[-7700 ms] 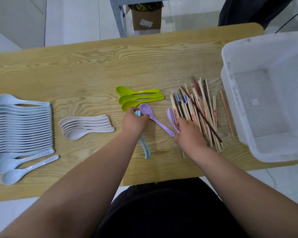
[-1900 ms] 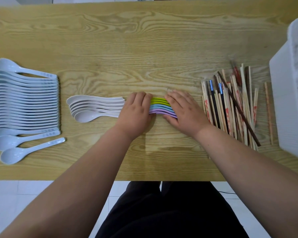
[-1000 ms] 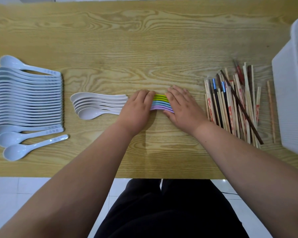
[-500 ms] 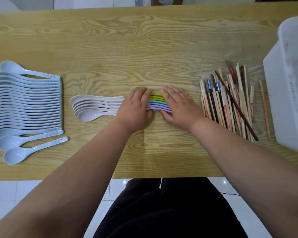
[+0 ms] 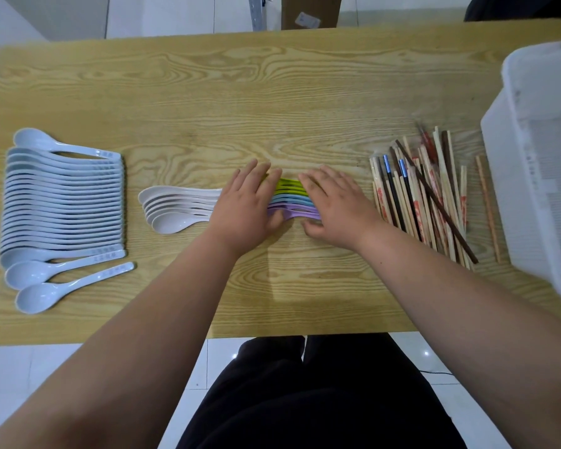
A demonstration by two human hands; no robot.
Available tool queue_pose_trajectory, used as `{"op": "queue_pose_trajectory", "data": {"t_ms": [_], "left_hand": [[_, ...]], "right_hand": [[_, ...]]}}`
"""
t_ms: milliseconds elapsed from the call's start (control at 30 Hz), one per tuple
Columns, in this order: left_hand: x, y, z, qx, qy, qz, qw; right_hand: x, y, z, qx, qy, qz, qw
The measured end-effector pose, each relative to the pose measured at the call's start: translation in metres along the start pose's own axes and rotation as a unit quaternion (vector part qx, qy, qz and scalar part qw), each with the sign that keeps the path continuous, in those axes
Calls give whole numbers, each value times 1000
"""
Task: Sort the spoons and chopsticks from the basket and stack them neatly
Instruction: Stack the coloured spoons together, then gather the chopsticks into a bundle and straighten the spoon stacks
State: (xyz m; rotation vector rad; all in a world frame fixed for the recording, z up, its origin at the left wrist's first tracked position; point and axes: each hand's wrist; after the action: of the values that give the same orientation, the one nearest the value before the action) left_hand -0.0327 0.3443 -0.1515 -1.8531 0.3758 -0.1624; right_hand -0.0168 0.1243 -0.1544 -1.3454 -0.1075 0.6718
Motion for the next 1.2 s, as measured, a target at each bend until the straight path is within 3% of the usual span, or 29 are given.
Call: {"op": "queue_pose_trajectory", "data": {"t_ms": [133,267,500,700,900,1200], "left_hand": [[-20,-23,-12,-74,-20,-66,995],[-56,-44,-39,-219,-79,-21,972],[-132,-89,-116,-362,-11,56,930],[-139,-104,-180,-373,22,34,927],[-107,-98,-262,-360,-23,3,933],[-59,-69,-334,-367,-55,1,929]], "right_hand": [[-24,-14,14,76,19,-49,996],[-75,-39,36,199,64,-38,977],[-195,-82,69,265,70,4,962],[-259,-115,42,397,85,-39,913],[-289,-130,-33,341,33,-23,939],[-301,-137,-124,332,11,-56,942]]}}
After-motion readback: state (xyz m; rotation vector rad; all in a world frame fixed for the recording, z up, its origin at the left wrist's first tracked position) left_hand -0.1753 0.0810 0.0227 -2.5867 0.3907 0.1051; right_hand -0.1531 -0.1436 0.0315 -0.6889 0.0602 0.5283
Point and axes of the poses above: each hand's wrist, its own x-axis towards the middle knuckle, its own y-axis out of the palm, z = x × y, and after that the axes turned 4 degrees about z, right-handed
